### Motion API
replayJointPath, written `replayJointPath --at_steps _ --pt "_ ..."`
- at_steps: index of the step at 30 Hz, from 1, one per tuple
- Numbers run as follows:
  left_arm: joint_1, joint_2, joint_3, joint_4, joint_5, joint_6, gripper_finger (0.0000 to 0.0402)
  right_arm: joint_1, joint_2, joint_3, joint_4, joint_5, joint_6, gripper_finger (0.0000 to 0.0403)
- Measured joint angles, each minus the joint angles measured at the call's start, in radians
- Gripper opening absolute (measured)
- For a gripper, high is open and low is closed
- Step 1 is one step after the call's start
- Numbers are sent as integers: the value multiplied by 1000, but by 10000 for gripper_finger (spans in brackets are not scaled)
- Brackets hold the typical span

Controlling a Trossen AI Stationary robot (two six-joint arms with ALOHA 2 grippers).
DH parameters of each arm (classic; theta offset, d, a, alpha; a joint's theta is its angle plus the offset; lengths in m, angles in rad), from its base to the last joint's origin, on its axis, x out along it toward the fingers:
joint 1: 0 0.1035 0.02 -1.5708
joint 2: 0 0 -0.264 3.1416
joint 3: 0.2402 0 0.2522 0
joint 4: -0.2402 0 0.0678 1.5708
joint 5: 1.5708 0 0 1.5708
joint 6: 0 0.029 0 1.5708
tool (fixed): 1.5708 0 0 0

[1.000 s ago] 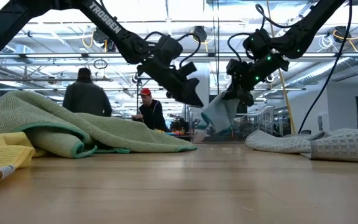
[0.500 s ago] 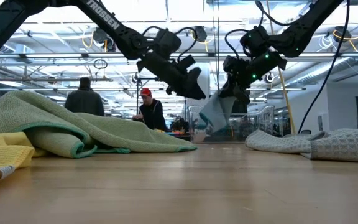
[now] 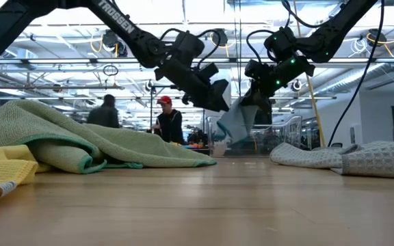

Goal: Fold microfiber towels
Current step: Put the blue towel in the transparent bin

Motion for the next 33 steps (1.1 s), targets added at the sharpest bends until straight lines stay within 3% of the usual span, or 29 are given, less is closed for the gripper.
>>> replayJointPath --at_steps 6,9,15,20,29,33 --pt "16 0 0 -4 83 -15 140 0 0 0 0 0 27 16" --pt "17 0 0 -7 82 6 135 0 0 0 2 0 40 16" --pt "1 0 35 -42 126 -21 190 0 0 0 1 0 52 16" --pt "-13 32 146 -222 66 -5 214 0 0 0 3 -1 69 16" --pt "5 86 263 -400 23 -27 138 6 -5 0 1 -2 87 16" --pt "5 84 267 -407 74 40 62 6 -9 0 0 -1 91 16"
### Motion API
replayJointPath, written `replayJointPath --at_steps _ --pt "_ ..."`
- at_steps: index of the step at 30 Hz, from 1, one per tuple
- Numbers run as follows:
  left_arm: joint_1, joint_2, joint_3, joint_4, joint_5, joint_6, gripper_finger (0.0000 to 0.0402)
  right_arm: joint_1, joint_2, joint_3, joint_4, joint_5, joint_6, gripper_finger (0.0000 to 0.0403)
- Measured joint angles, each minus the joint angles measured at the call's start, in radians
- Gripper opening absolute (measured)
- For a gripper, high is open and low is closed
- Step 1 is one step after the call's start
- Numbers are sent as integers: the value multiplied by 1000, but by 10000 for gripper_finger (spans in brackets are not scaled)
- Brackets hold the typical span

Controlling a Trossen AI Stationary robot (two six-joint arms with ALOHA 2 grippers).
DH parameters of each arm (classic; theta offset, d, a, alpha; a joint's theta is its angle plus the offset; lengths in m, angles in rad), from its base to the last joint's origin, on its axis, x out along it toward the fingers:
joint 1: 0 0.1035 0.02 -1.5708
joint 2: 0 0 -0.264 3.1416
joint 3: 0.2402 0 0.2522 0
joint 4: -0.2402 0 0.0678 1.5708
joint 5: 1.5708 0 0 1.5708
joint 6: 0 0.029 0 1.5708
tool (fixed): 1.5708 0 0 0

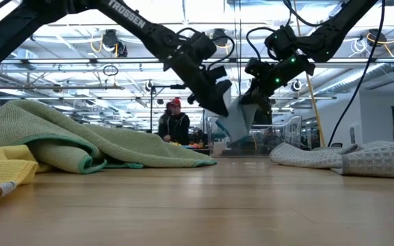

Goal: Fold microfiber towels
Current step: Put the blue towel in the transparent bin

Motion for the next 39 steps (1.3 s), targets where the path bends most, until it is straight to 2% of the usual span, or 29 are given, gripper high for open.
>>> replayJointPath --at_steps 1,3,7,15,20,25,39 --pt "0 -4 1 -3 8 8 36 0 0 0 -1 0 0 16" --pt "0 -7 1 -11 -9 21 14 0 0 0 -10 0 -1 16" --pt "4 -20 0 -34 -75 99 8 0 0 0 -66 0 -22 16" --pt "32 -33 29 -62 -105 247 5 -36 0 0 -110 -5 -23 16" --pt "58 -33 31 -71 -69 304 6 -54 0 1 -115 -23 -28 16" --pt "74 -44 31 -127 28 305 5 -50 -11 1 -207 -48 -5 16" --pt "23 -29 31 -236 117 343 4 -31 -11 1 -419 -164 93 16"
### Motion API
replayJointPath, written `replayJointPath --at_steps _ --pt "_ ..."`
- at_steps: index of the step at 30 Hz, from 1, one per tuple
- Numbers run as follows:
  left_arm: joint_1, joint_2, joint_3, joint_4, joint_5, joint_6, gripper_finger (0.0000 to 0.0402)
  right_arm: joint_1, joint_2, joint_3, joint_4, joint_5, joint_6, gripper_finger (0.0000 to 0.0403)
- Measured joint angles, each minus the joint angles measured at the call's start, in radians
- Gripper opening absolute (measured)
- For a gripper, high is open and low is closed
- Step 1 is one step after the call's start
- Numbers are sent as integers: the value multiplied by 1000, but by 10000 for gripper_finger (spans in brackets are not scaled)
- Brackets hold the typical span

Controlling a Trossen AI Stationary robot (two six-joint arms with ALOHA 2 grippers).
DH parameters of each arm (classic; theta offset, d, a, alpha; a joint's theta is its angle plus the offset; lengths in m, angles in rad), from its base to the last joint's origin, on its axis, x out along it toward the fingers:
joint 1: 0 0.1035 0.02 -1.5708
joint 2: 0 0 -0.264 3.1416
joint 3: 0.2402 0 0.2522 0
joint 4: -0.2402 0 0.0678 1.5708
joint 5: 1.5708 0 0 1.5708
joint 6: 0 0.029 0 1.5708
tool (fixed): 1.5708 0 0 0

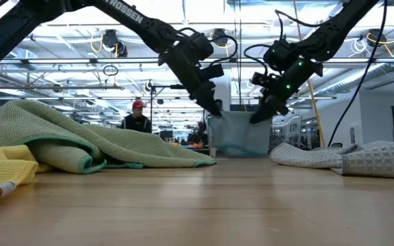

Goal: Fold microfiber towels
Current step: Put the blue towel in the transparent bin

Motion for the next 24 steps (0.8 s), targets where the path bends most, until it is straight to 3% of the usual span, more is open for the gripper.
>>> replayJointPath --at_steps 18,21,24 --pt "-145 -51 -1 -216 36 16 4 206 -123 -1 -296 -48 97 16" --pt "-139 -55 -1 -199 23 14 8 205 -143 -1 -290 -44 88 16" --pt "-104 -54 -1 -193 85 -3 6 178 -144 -1 -308 -99 77 16"
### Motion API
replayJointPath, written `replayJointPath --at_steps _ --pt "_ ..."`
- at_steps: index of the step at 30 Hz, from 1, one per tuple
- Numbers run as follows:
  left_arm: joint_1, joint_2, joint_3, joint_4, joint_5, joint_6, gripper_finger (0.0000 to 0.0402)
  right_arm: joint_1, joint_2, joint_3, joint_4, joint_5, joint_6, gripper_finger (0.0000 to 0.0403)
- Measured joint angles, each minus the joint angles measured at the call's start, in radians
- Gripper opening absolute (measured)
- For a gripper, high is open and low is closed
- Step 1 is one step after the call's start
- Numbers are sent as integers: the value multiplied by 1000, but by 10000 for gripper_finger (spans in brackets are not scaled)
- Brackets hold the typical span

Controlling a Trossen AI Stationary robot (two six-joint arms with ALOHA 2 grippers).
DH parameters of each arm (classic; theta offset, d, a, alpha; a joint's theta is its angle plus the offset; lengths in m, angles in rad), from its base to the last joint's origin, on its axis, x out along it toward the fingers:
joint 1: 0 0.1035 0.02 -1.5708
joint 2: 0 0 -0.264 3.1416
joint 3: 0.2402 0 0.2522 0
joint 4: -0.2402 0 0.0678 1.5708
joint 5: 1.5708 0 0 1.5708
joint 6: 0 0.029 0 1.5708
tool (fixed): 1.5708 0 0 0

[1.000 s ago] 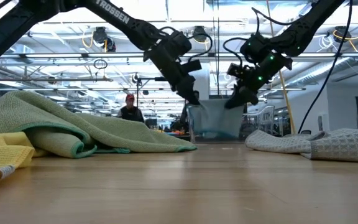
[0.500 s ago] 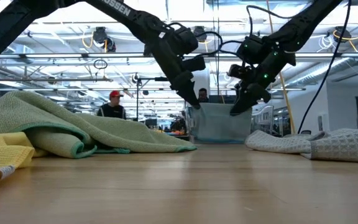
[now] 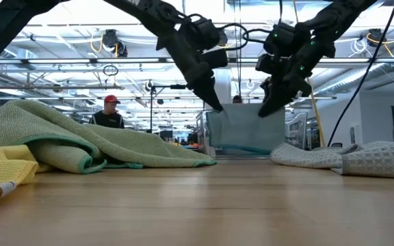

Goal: Fold microfiber towels
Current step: Put the blue towel in the transparent bin

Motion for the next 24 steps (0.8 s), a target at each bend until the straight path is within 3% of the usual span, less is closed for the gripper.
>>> replayJointPath --at_steps 6,8,16,24 --pt "45 17 -2 -4 230 -23 9 -36 32 1 -64 -181 -63 16" --pt "46 15 -2 -2 263 -16 8 -49 41 1 -67 -218 -77 16" --pt "59 37 -2 3 267 -89 18 -110 120 2 -55 -289 -64 15" --pt "57 31 -2 18 108 -151 40 -117 148 -3 -35 -148 -34 29"
